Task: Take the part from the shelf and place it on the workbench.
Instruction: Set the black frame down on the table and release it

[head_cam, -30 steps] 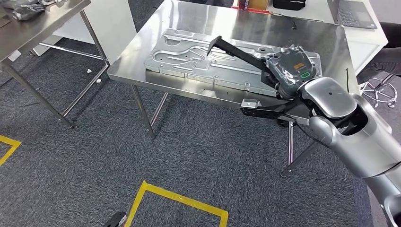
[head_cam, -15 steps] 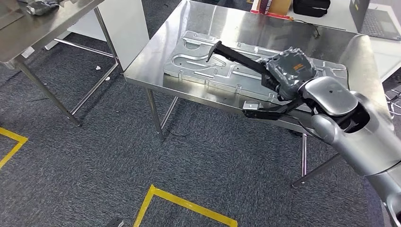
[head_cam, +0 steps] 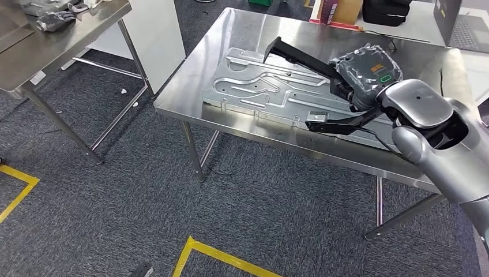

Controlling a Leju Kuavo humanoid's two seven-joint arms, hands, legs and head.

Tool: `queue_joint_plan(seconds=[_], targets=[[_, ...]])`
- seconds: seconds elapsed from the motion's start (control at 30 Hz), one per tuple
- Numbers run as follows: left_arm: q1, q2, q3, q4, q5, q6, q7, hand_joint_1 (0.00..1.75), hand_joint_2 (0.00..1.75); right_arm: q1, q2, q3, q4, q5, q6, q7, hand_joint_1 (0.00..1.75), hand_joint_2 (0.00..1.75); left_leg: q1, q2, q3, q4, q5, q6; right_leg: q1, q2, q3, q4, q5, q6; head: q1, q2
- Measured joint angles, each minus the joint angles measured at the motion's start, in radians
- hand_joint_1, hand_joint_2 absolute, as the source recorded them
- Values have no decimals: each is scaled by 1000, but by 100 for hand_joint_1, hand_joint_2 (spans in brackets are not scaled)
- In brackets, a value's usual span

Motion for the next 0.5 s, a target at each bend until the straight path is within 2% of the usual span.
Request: queue_joint_plan(seconds=[0.03, 0.07, 0.17, 0.23, 0.3, 0.33, 0.37, 0.4, 0.43, 0.5], targets=[[2, 0, 0, 0, 0, 0, 0, 0, 175, -7, -1, 0, 0, 0, 0, 0, 175, 175, -1, -1, 4, -24, 20, -1, -3, 1, -2, 12, -10, 9, -1, 0], [4, 0, 1, 1, 0, -1, 1, 0, 175, -11, -3, 1, 1, 0, 0, 0, 175, 175, -3, -2, 5, -26, 16, 4, -2, 2, -7, 20, -16, 17, -2, 0], [3, 0, 4, 1, -1, -1, 1, 0, 175, -17, -7, 3, 2, 1, 1, -2, 175, 175, -2, -7, 4, -29, -7, 30, 2, 3, -22, 30, -24, 27, -1, 0], [2, -1, 5, 1, -1, -1, 1, 0, 175, -22, -10, 3, 1, 1, 3, -4, 175, 175, -1, -13, 29, -72, -31, 52, 2, 2, -33, 60, -55, 27, 4, 0], [8, -1, 6, 1, -2, -1, 0, 0, 175, -11, -13, 7, 8, -1, 6, -6, 175, 175, -5, -21, 77, -121, -49, 70, 4, 2, -63, 161, -117, 20, 10, 0], [13, -1, 7, 2, -2, -1, -1, 0, 175, 1, -14, 13, 14, -3, 9, -7, 175, 175, -9, -25, 102, -137, -49, 72, 7, 3, -86, 225, -139, 15, 12, 0], [18, -1, 8, 2, -3, -1, -1, 0, 175, 14, -15, 19, 21, -6, 13, -9, 175, 175, -14, -29, 129, -154, -51, 74, 10, 4, -110, 276, -140, 10, 14, 0], [21, -1, 10, 3, -3, -1, -1, 0, 175, 23, -16, 25, 26, -9, 16, -11, 175, 175, -20, -33, 151, -168, -54, 76, 14, 4, -132, 299, -115, 3, 15, 0], [23, 0, 11, 3, -3, -1, -1, 0, 175, 26, -18, 30, 30, -12, 17, -12, 175, 175, -27, -36, 170, -179, -58, 78, 19, 5, -149, 287, -66, -5, 16, 0], [23, -1, 13, 4, -4, -1, -1, 0, 175, 13, -25, 32, 32, -14, 17, -14, 175, 175, -38, -40, 195, -189, -69, 81, 30, 7, -167, 187, 68, -30, 14, 0]])
